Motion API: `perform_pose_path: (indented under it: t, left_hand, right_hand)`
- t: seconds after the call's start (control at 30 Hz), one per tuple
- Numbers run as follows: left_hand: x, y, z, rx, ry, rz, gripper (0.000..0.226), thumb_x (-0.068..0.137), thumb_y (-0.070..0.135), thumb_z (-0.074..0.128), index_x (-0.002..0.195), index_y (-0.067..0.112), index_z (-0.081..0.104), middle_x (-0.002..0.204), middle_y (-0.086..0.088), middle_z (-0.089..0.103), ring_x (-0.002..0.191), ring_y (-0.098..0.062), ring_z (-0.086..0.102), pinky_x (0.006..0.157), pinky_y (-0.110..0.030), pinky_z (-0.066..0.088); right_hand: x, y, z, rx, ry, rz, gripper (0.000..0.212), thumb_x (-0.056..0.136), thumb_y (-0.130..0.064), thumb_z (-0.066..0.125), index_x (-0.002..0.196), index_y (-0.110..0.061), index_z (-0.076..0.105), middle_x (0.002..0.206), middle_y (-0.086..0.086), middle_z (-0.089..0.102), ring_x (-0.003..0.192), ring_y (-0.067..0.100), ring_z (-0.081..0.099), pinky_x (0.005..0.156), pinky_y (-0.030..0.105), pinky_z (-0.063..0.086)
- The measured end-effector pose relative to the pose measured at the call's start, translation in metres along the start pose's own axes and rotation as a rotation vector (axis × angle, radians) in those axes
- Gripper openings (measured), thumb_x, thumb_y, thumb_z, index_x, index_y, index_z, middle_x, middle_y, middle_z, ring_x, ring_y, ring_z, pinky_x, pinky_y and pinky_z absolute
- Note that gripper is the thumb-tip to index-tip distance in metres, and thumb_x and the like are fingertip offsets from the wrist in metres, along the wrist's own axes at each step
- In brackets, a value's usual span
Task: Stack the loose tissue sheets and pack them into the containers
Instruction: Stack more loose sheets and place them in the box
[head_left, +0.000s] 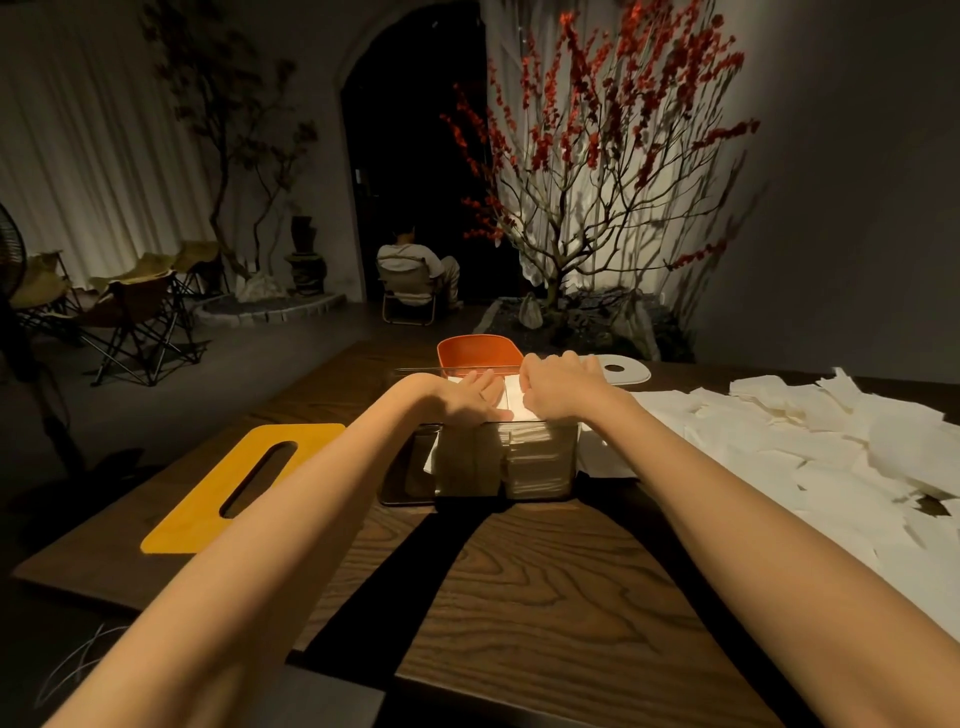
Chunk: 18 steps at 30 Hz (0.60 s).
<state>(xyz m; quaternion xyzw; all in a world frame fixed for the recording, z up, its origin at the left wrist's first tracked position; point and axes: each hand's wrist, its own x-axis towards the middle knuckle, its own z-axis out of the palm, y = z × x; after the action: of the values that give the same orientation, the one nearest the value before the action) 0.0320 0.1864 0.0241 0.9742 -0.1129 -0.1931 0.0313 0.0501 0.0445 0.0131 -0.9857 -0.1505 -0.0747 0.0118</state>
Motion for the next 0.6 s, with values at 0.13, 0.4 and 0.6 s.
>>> perform_pose_path:
  t: [0.13, 0.4, 0.6]
  left_hand:
    - [-0.001, -0.001, -0.001, 0.020, -0.007, 0.010, 0.067, 0.104, 0.046, 0.019, 0.152, 0.011, -0.013, 0.158, -0.005, -0.023, 0.146, -0.022, -0.018, 0.118, -0.042, -0.005]
    - [-0.003, 0.001, -0.003, -0.046, 0.000, 0.024, 0.066, 0.104, 0.043, 0.023, 0.152, 0.013, -0.010, 0.159, -0.003, -0.019, 0.147, -0.022, -0.014, 0.118, -0.039, -0.004]
    - [-0.014, 0.006, -0.013, -0.211, 0.106, 0.035, 0.050, 0.106, 0.032, 0.028, 0.152, 0.013, 0.025, 0.158, -0.003, 0.022, 0.144, -0.024, 0.022, 0.114, -0.032, 0.018]
  right_hand:
    - [0.005, -0.002, -0.003, -0.008, -0.097, -0.005, 0.033, 0.095, -0.017, 0.039, 0.127, -0.011, 0.040, 0.128, 0.011, 0.053, 0.121, 0.030, 0.046, 0.105, 0.047, 0.023]
    - [0.012, -0.001, 0.000, -0.019, -0.163, -0.017, 0.035, 0.092, -0.009, 0.038, 0.126, -0.006, 0.036, 0.125, 0.014, 0.058, 0.119, 0.033, 0.048, 0.109, 0.053, 0.012]
    - [-0.001, -0.001, -0.006, -0.051, 0.054, -0.022, 0.028, 0.095, -0.013, 0.038, 0.122, -0.008, 0.044, 0.123, 0.013, 0.055, 0.117, 0.032, 0.044, 0.104, 0.051, 0.023]
